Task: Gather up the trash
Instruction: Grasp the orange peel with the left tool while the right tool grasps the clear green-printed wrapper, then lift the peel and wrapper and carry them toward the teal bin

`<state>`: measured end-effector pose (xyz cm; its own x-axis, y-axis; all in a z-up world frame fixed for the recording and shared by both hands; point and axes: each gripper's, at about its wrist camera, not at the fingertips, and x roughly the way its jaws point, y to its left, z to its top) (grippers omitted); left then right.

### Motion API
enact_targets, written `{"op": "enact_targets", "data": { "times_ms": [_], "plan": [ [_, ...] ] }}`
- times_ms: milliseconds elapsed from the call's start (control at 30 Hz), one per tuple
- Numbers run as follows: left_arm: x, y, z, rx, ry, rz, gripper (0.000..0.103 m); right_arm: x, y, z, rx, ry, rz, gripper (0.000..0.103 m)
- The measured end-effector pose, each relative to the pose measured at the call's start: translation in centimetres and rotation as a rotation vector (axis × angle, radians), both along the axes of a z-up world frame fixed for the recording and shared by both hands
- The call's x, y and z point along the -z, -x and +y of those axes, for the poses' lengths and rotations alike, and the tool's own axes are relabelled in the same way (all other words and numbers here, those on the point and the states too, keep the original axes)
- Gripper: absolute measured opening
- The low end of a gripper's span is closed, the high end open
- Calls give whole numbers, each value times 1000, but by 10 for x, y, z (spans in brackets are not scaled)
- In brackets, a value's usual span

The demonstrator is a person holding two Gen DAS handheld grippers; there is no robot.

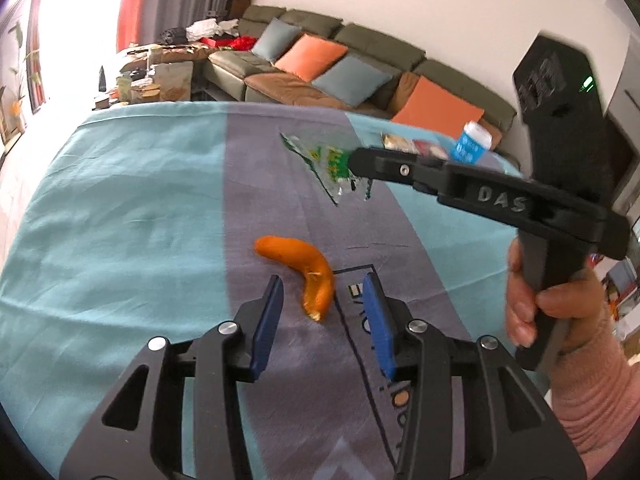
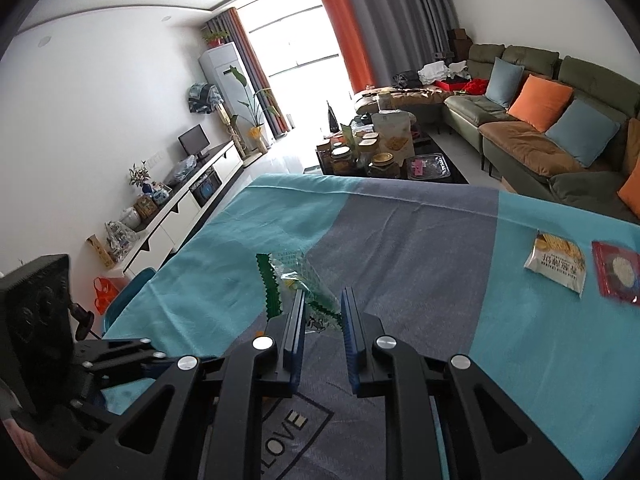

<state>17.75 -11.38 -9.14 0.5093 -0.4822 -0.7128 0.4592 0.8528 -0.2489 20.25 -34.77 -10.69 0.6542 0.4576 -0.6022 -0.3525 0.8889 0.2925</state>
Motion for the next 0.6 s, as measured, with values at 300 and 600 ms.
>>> {"op": "enact_targets", "data": {
  "times_ms": [300, 600],
  "plan": [
    [15, -16, -7, -14, -20, 82, 13, 4, 5, -7, 8, -25, 7, 16],
    [2, 2, 10, -20, 12, 45, 11, 4, 9, -3, -6, -56, 4, 16]
  ]
}}
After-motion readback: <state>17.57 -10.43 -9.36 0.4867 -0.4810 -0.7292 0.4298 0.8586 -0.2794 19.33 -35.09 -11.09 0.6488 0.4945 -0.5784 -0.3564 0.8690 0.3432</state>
